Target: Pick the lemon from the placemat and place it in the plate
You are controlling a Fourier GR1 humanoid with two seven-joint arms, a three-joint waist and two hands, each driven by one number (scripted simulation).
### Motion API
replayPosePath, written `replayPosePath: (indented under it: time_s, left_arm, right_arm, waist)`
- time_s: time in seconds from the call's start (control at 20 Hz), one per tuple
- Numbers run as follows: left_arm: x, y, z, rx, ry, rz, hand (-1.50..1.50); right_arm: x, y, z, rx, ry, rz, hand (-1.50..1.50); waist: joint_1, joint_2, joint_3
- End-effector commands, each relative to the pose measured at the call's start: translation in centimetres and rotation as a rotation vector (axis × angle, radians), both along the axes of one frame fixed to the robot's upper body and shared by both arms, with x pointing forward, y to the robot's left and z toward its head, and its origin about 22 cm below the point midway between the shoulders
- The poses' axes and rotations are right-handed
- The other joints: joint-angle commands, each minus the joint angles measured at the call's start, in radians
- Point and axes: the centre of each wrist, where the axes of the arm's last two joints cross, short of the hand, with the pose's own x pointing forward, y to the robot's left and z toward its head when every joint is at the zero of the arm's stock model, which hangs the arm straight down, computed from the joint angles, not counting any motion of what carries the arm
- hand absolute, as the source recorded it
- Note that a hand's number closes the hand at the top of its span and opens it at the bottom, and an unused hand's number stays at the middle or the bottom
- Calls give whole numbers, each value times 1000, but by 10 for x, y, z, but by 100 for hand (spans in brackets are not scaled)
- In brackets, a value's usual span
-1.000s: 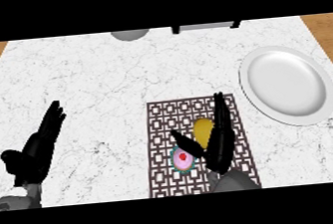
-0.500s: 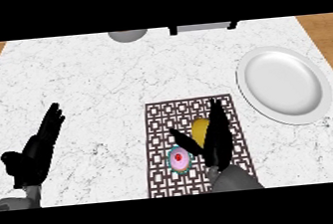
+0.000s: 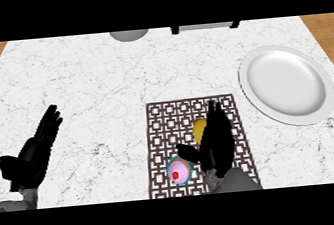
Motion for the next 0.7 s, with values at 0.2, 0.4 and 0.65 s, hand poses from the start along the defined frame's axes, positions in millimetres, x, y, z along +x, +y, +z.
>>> replayPosePath:
  time_s: [0.2,0.4,0.65]
  left_arm:
    - [26,-13,13,-1,-13,-26,0]
    - [17,-22,-4,-5,-15,-15,0]
    - [9,-23,5,-7,-15,-29,0]
  right_arm:
    - [9,3,33,-56,188,-81,-150]
    - [-1,-3,27,-68,198,-86,-150]
    - [24,-18,16,-94,222,-114,-150]
  waist:
    - [19,14,3]
    - [22,13,4]
    - [33,14,4]
